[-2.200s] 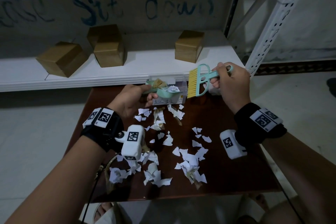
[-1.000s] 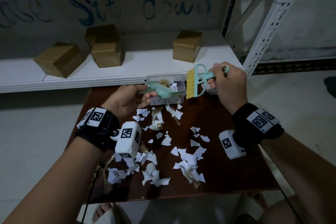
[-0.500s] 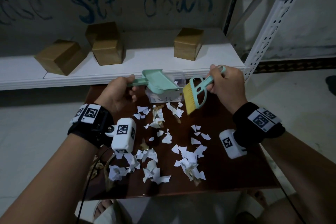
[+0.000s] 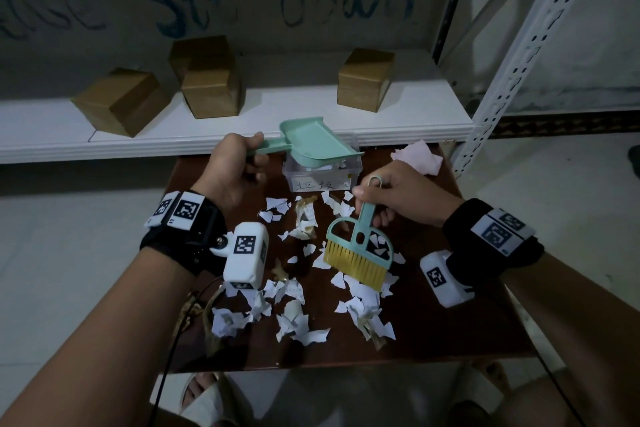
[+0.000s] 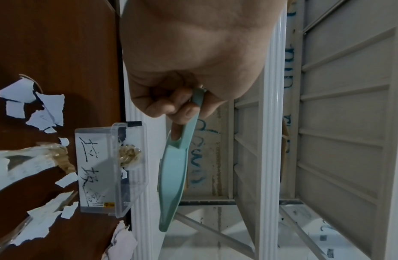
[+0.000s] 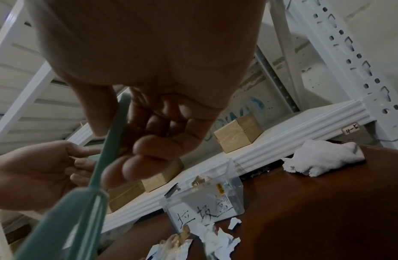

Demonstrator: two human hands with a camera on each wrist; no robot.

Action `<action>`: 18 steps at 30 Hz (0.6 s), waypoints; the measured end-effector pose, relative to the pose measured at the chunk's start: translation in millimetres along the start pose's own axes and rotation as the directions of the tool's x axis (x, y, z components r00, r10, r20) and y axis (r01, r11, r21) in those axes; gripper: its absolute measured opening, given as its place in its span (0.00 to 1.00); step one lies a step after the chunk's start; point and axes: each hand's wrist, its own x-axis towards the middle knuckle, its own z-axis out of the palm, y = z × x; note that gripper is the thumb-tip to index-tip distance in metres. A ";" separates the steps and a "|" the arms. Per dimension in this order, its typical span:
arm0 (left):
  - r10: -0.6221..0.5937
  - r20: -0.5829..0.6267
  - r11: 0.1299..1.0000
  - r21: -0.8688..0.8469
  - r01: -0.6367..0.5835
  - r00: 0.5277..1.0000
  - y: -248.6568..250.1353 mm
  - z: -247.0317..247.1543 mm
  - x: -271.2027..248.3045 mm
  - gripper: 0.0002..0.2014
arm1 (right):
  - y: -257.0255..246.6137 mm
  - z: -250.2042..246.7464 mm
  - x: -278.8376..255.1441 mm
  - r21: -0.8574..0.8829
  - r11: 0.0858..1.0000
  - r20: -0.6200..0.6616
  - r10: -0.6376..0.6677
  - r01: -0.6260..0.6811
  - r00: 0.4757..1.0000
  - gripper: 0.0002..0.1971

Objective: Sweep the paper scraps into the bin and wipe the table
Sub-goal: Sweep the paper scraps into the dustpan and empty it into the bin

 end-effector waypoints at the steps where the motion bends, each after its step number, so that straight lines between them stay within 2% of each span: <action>1: 0.004 0.000 1.000 0.002 -0.004 1.000 -0.1 -0.5 0.4 0.05 | -0.4 -0.1 -1.1 0.013 1.000 0.043 -0.009 0.009 0.999 0.17; 6: 0.031 -0.023 0.998 0.051 -0.030 0.999 -1.3 -0.2 -1.7 0.06 | -3.5 7.3 -5.5 0.043 0.999 0.281 -0.024 0.012 0.960 0.17; 11: 0.035 -0.019 0.996 0.081 -0.033 0.999 -2.1 3.0 -4.2 0.07 | 0.5 29.5 -6.6 0.019 0.998 0.487 0.047 -0.065 0.872 0.15; 15: 0.021 0.028 0.994 0.106 -0.024 0.999 -3.1 2.1 -3.8 0.08 | 3.6 43.6 -9.2 -0.088 0.990 0.554 0.144 -0.114 0.820 0.13; 18: 0.022 0.076 0.991 0.132 -0.032 0.997 -3.1 2.2 -5.0 0.09 | 4.6 47.5 -9.7 -0.205 0.971 0.537 0.217 -0.124 0.815 0.12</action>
